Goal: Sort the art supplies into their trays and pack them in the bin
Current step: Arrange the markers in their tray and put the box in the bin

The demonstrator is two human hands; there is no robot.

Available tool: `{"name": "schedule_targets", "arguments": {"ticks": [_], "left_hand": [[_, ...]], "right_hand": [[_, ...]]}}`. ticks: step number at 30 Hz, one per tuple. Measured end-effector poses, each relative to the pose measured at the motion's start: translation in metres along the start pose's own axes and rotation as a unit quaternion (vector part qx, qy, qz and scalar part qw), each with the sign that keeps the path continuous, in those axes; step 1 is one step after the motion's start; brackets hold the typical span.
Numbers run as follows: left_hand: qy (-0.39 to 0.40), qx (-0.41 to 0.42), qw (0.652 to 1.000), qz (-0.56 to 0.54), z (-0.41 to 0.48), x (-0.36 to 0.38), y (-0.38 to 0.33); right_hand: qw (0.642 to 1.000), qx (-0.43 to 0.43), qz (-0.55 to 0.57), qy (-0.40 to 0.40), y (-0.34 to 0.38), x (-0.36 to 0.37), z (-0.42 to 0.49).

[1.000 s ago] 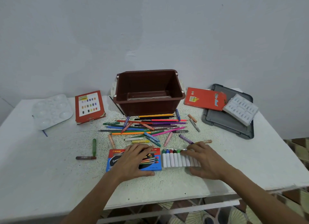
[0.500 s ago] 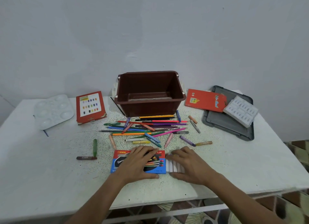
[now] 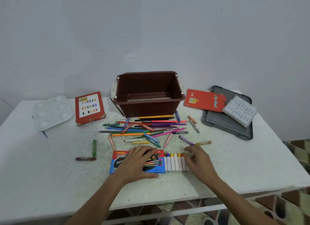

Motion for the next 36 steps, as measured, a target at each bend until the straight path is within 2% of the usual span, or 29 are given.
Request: {"name": "schedule_targets", "arguments": {"ticks": [4, 10, 14, 17, 28, 36], "left_hand": [[0.002, -0.004, 1.0, 0.002, 0.001, 0.0, -0.001], [-0.009, -0.003, 1.0, -0.002, 0.001, 0.001, -0.001], [-0.01, -0.004, 1.0, -0.006, 0.0, 0.0, -0.002], [-0.006, -0.005, 1.0, -0.008, 0.0, 0.0, -0.003], [-0.014, 0.002, 1.0, -0.012, 0.001, 0.0, -0.001], [-0.024, 0.005, 0.999, -0.021, 0.001, 0.001, 0.003]], "right_hand": [[0.998, 0.02, 0.063, -0.007, 0.01, 0.007, -0.004], [0.99, 0.005, 0.122, 0.067, 0.041, 0.036, -0.015], [0.991, 0.023, 0.131, 0.018, 0.039, 0.035, -0.014], [0.987, 0.053, 0.148, 0.011, 0.035, 0.033, -0.013], [0.95, 0.081, 0.289, 0.088, 0.046, 0.043, -0.016], [0.95, 0.074, 0.284, 0.11, 0.042, 0.046, -0.015]]}}
Point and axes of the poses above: each hand's wrist, its own z-axis towards the middle knuckle, its own x-axis out of the palm, y = z × x, the point moved 6 cm from there along z, towards the middle knuckle, and after that the axes turned 10 degrees about x, right-handed, at the moved point
